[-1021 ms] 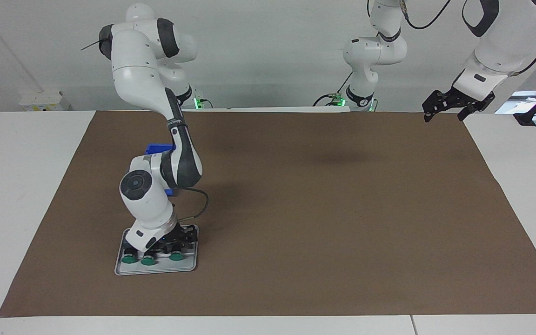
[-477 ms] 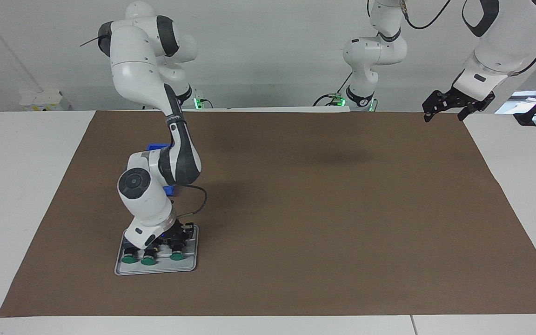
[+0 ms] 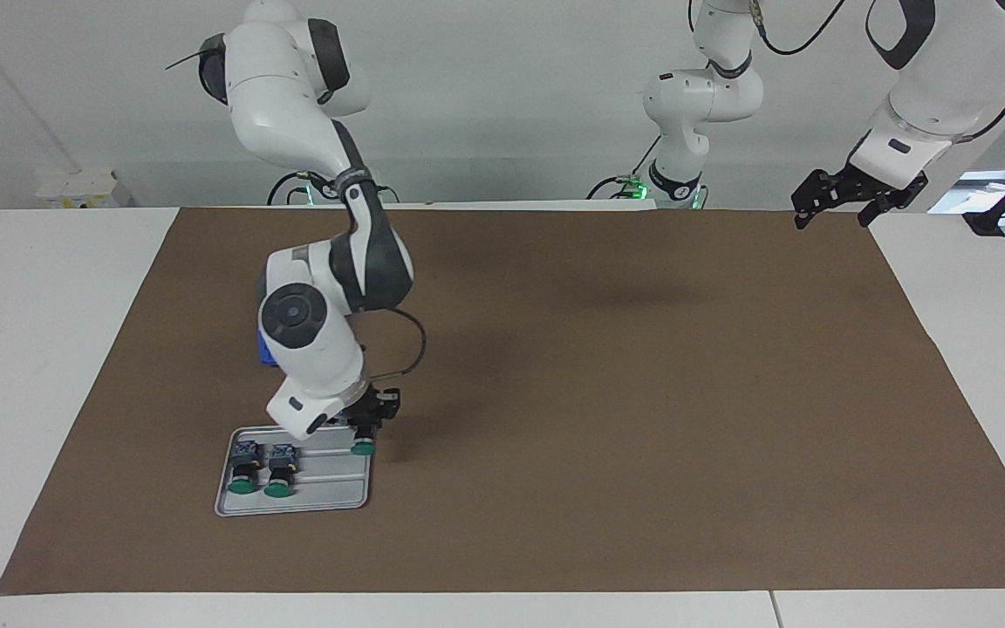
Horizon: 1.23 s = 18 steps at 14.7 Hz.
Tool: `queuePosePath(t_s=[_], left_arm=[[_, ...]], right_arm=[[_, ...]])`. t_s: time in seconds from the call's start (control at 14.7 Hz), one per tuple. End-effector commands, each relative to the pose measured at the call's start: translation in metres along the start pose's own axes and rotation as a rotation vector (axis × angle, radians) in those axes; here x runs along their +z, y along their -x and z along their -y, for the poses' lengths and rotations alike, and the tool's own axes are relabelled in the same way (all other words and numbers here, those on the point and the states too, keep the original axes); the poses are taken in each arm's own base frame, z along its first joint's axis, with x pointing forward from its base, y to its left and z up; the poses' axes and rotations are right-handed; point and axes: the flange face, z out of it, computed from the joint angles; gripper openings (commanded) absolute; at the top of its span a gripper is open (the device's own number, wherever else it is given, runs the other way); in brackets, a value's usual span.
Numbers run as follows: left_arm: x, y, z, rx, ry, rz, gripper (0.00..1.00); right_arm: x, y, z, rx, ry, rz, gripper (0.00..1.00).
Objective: Place and press button with both arms
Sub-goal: 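Reach the right gripper into the metal tray and grasp a black-green object, then carry the object with the right gripper to the table center and lower it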
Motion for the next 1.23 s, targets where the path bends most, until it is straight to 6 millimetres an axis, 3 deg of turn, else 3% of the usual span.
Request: queuePosePath(t_s=[0.0,0.27,0.48,0.89,1.09,1.16], left_arm=[[-0.001,0.009,-0.002,-0.004,-0.013,-0.005,1.0],[-0.001,0.009,-0.005,0.007,-0.014,-0.005,1.0],[-0.001,0.009,-0.003,0.009,-0.013,-0.003,1.0],[-0.001,0.009,-0.003,0.012,-0.012,-0.005,1.0],[-0.001,0.009,-0.003,0.012,-0.013,-0.003,1.0],[-0.001,0.009,-0.003,0.012,-0.012,-0.003,1.0]], right_arm=[[-0.015,0.024,0.055,0.163,-0.001,0.011,0.0],[-0.012,0.077,0.162,0.465,0.011,0.0,0.0],[-0.005,0.11,0.212,0.605,0.014,-0.002,0.0],[0.006,0.118,0.237,1.034,-0.039,-0.016,0.03],[0.044,0.12,0.253,1.258,-0.019,-0.006,0.11],[0.041,0.114,0.256,1.41,-0.083,-0.01,0.19]])
